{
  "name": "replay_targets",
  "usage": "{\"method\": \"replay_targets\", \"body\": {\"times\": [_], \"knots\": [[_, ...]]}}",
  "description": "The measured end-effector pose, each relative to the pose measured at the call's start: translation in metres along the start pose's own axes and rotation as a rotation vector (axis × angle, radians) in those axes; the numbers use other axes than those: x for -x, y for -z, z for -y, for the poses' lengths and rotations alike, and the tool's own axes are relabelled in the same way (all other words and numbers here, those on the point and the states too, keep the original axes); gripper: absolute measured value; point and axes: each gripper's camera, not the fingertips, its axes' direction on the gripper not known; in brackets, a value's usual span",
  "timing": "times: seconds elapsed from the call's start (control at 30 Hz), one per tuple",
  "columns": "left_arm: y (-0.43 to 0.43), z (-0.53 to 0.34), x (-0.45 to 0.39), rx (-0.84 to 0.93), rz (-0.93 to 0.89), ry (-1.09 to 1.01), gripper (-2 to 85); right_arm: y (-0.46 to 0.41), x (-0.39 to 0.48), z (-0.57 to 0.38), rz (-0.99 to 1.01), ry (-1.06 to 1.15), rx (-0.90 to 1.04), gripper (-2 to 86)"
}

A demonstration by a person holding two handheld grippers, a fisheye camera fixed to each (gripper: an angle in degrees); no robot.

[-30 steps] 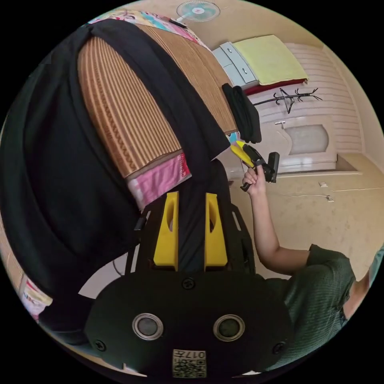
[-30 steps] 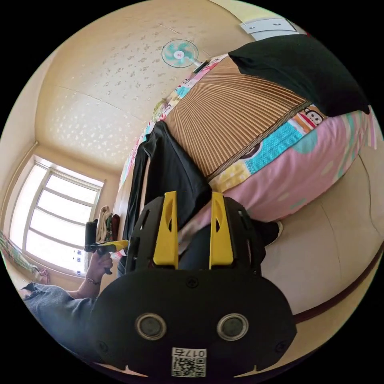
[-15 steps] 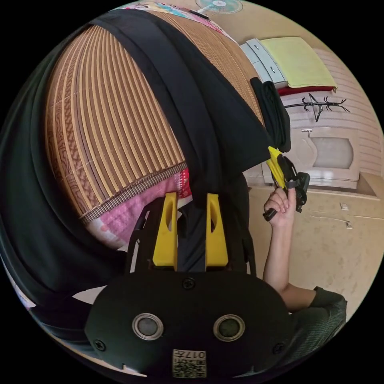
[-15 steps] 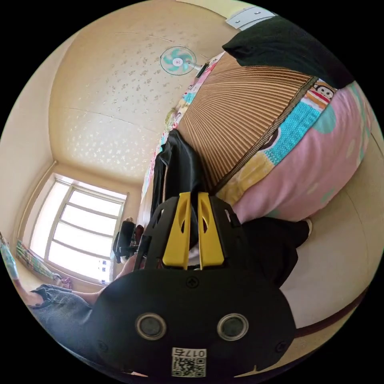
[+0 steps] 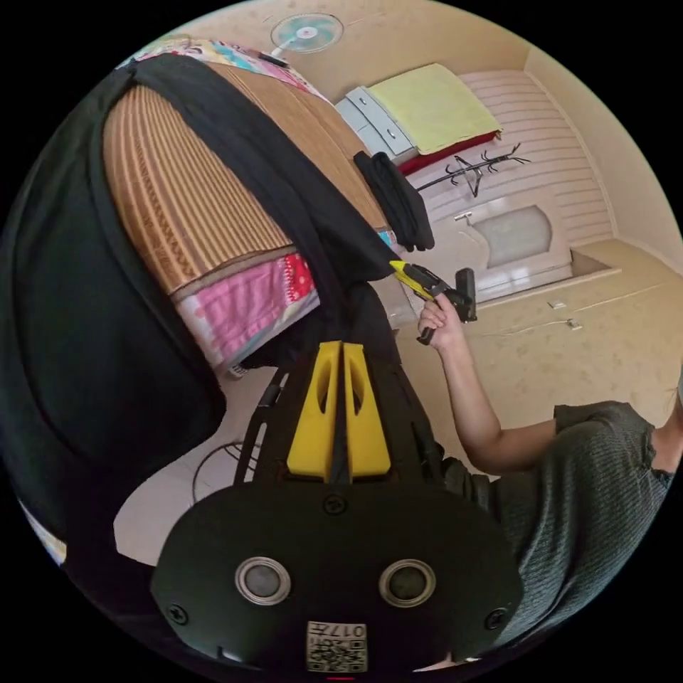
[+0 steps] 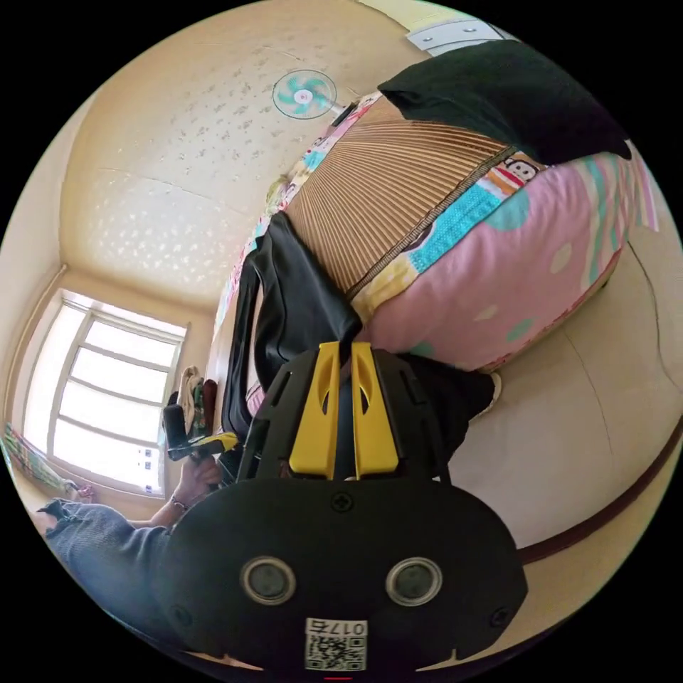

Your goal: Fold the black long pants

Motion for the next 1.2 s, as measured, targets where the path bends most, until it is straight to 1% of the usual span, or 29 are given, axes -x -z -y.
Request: {"method": "replay_targets", "body": {"times": [0.07, 0.13, 0.17, 0.2, 0.23, 0.27, 0.33, 0.4, 0.43, 0.5, 0.57, 0.6, 0.63, 0.67, 0.7, 0.73, 0.77, 0.8, 0.93, 1.0, 1.07, 1.1, 1.2], "knots": [[0.035, -0.01, 0.007, -0.115, 0.213, 0.046, 5.7, 0.006, 0.008, 0.002, -0.002, 0.028, -0.029, 3.4], [0.055, -0.013, 0.014, -0.165, 0.339, 0.088, 7.9, 0.009, 0.009, 0.006, 0.044, 0.019, -0.032, 3.3], [0.062, -0.011, 0.02, -0.163, 0.362, 0.103, 8.7, 0.01, 0.01, 0.01, 0.085, 0.005, -0.015, 3.3], [0.064, -0.009, 0.022, -0.161, 0.349, 0.104, 8.8, 0.01, 0.014, 0.014, 0.133, 0.003, 0.014, 3.3], [0.063, -0.005, 0.025, -0.159, 0.279, 0.088, 8.9, 0.011, 0.018, 0.016, 0.166, 0.014, 0.024, 3.2], [0.056, 0.002, 0.025, -0.14, 0.19, 0.057, 8.9, 0.014, 0.028, 0.019, 0.24, 0.052, 0.023, 3.1], [0.034, 0.016, 0.022, -0.071, 0.111, 0.018, 8.9, 0.018, 0.041, 0.024, 0.339, 0.078, 0.012, 3.0], [0.012, 0.028, 0.013, -0.009, 0.084, -0.008, 9.4, 0.02, 0.045, 0.032, 0.5, -0.041, 0.043, 3.0], [0.002, 0.033, 0.006, 0.005, 0.067, -0.032, 9.7, 0.02, 0.047, 0.033, 0.541, -0.076, 0.048, 2.9], [-0.009, 0.035, -0.003, 0.009, 0.04, -0.064, 9.9, 0.023, 0.063, 0.036, 0.695, -0.12, 0.039, 2.8], [-0.018, 0.034, -0.002, 0.021, 0.019, -0.067, 9.9, 0.02, 0.067, 0.037, 0.8, -0.165, 0.03, 2.7], [-0.02, 0.034, 0.0, 0.026, 0.014, -0.058, 9.9, 0.016, 0.056, 0.037, 0.847, -0.249, 0.007, 2.8], [-0.023, 0.034, 0.007, 0.036, -0.005, -0.035, 9.9, 0.014, 0.046, 0.038, 0.853, -0.292, -0.009, 2.8], [-0.024, 0.033, 0.014, 0.038, -0.031, -0.014, 9.9, 0.011, 0.02, 0.043, 0.789, -0.358, -0.048, 3.0], [-0.024, 0.033, 0.017, 0.036, -0.043, -0.006, 9.9, 0.009, -0.011, 0.051, 0.595, -0.411, -0.071, 3.1], [-0.024, 0.033, 0.022, 0.033, -0.06, 0.009, 10.0, 0.008, -0.025, 0.054, 0.479, -0.444, -0.064, 3.2], [-0.024, 0.034, 0.026, 0.034, -0.064, 0.021, 10.1, 0.006, -0.047, 0.059, 0.312, -0.489, -0.046, 3.3], [-0.024, 0.035, 0.027, 0.036, -0.062, 0.026, 10.3, 0.004, -0.057, 0.063, 0.254, -0.487, -0.052, 3.4], [-0.033, 0.054, 0.03, 0.061, -0.028, 0.034, 11.9, -0.001, -0.05, 0.076, 0.143, -0.399, -0.063, 3.4], [-0.044, 0.069, 0.029, 0.071, -0.023, 0.024, 12.1, -0.004, -0.033, 0.085, 0.036, -0.331, -0.061, 3.4], [-0.066, 0.093, 0.03, 0.11, -0.016, 0.032, 12.2, -0.007, -0.025, 0.088, -0.002, -0.309, -0.06, 3.4], [-0.073, 0.1, 0.03, 0.122, -0.023, 0.039, 12.1, -0.01, -0.022, 0.088, -0.007, -0.304, -0.06, 3.4], [-0.11, 0.128, 0.034, 0.189, -0.123, 0.062, 11.2, -0.014, -0.022, 0.084, -0.002, -0.313, -0.068, 3.4]]}}
